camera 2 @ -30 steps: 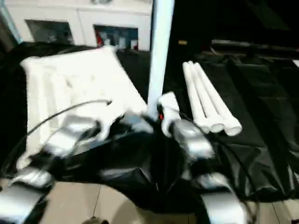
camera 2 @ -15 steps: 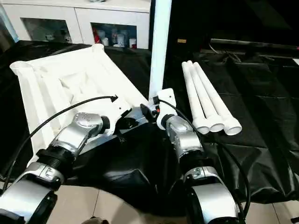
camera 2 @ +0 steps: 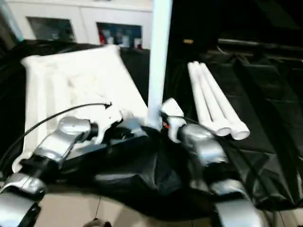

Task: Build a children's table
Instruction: Rotate leg to tighten

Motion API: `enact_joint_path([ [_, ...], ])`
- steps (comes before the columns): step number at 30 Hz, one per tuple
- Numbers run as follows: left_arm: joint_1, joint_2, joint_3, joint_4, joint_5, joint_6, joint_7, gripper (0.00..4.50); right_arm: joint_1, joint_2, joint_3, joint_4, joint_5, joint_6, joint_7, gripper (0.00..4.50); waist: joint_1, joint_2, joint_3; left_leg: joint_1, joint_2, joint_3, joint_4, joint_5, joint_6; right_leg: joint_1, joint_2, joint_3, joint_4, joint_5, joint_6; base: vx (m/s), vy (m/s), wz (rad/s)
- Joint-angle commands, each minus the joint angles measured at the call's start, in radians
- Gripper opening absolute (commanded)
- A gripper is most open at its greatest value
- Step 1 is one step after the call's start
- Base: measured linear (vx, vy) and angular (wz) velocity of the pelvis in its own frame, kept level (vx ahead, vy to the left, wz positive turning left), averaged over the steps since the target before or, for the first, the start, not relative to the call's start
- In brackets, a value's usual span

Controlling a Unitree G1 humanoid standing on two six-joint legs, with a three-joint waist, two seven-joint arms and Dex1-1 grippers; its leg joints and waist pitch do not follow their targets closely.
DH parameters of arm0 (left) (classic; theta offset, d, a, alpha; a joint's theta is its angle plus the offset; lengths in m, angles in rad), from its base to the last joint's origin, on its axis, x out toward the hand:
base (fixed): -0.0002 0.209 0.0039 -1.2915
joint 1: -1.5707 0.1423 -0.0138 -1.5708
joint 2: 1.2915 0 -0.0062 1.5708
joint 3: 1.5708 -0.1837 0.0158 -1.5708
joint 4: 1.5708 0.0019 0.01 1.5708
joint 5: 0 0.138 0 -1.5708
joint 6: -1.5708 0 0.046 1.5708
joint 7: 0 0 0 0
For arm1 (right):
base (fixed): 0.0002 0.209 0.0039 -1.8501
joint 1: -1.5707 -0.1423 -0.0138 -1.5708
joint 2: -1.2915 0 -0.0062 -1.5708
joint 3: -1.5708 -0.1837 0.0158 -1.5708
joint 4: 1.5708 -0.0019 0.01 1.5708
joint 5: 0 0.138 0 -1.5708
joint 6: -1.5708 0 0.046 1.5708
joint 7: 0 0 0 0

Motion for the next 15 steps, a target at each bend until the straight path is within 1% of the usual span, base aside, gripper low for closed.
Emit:
enact_joint_path([
  [1, 0.018, -0.006, -0.025, -0.046, -0.044, -0.014, -0.056, 0.00, 0.008, 0.000, 0.034, -0.048, 0.026, 0.014, 0.078, 3.73, 0.002, -0.008, -0.069, 0.011, 0.047, -0.009, -0.059, -0.148, 0.071, 0.043, -0.086, 0.049, -0.071, -0.097, -0.237, 0.000, 0.000, 0.00],
  [2, 0.024, 0.000, -0.027, -0.054, -0.046, -0.015, -0.067, 0.00, 0.008, -0.003, 0.033, -0.051, 0.026, 0.014, 0.084, 3.56, 0.002, -0.007, -0.070, 0.013, 0.046, -0.009, -0.059, -0.148, 0.070, 0.042, -0.084, 0.049, -0.072, -0.097, -0.239, 0.000, 0.000, 0.00],
  [3, 0.030, 0.005, -0.029, -0.061, -0.046, -0.016, -0.078, 0.00, 0.010, -0.005, 0.034, -0.055, 0.026, 0.018, 0.088, 3.56, 0.000, -0.009, -0.070, 0.010, 0.046, -0.009, -0.059, -0.142, 0.070, 0.043, -0.084, 0.049, -0.069, -0.085, -0.242, 0.000, 0.000, 0.00],
  [4, 0.031, 0.005, -0.029, -0.062, -0.046, -0.016, -0.080, 0.00, 0.011, -0.006, 0.034, -0.057, 0.027, 0.019, 0.089, 3.56, 0.000, -0.008, -0.069, 0.011, 0.045, -0.009, -0.059, -0.148, 0.068, 0.042, -0.085, 0.048, -0.072, -0.096, -0.241, 0.000, 0.000, 0.00],
  [7, 0.043, 0.016, -0.036, -0.076, -0.047, -0.012, -0.101, 0.00, 0.019, -0.010, 0.040, -0.074, 0.034, 0.035, 0.106, 3.15, 0.000, -0.009, -0.069, 0.011, 0.045, -0.010, -0.060, -0.152, 0.062, 0.042, -0.085, 0.049, -0.073, -0.112, -0.236, 0.000, 0.000, 0.00],
  [9, 0.049, 0.021, -0.040, -0.087, -0.049, -0.004, -0.111, 0.00, 0.029, -0.010, 0.048, -0.091, 0.036, 0.048, 0.117, 3.12, 0.001, -0.009, -0.070, 0.012, 0.044, -0.009, -0.060, -0.149, 0.061, 0.042, -0.085, 0.049, -0.073, -0.114, -0.233, 0.000, 0.000, 0.00],
  [11, 0.052, 0.023, -0.042, -0.095, -0.051, 0.002, -0.113, 0.00, 0.037, -0.009, 0.054, -0.103, 0.036, 0.056, 0.121, 2.89, 0.001, -0.010, -0.070, 0.012, 0.044, -0.009, -0.059, -0.140, 0.064, 0.041, -0.084, 0.049, -0.071, -0.098, -0.234, 0.000, 0.000, 0.00],
  [12, 0.052, 0.022, -0.041, -0.095, -0.051, 0.002, -0.112, 0.00, 0.039, -0.007, 0.055, -0.105, 0.036, 0.057, 0.120, 2.89, 0.000, -0.010, -0.070, 0.011, 0.044, -0.010, -0.059, -0.139, 0.063, 0.042, -0.085, 0.049, -0.071, -0.099, -0.234, 0.000, 0.000, 0.00],
  [13, 0.052, 0.020, -0.038, -0.093, -0.050, 0.003, -0.104, 0.00, 0.044, -0.003, 0.059, -0.109, 0.034, 0.059, 0.118, 2.79, 0.000, -0.010, -0.070, 0.011, 0.044, -0.009, -0.059, -0.140, 0.063, 0.041, -0.084, 0.049, -0.071, -0.099, -0.234, 0.000, 0.000, 0.00],
  [14, 0.046, 0.010, -0.033, -0.080, -0.044, 0.004, -0.084, 0.00, 0.045, 0.009, 0.055, -0.101, 0.028, 0.054, 0.091, 2.79, 0.000, -0.011, -0.070, 0.011, 0.044, -0.009, -0.059, -0.140, 0.063, 0.042, -0.084, 0.049, -0.072, -0.101, -0.233, 0.000, 0.000, 0.00],
  [15, 0.040, 0.003, -0.030, -0.070, -0.040, 0.004, -0.070, 0.00, 0.045, 0.017, 0.051, -0.093, 0.023, 0.048, 0.070, 2.77, 0.001, -0.009, -0.069, 0.012, 0.044, -0.010, -0.059, -0.144, 0.061, 0.041, -0.085, 0.049, -0.072, -0.108, -0.232, 0.000, 0.000, 0.00],
])
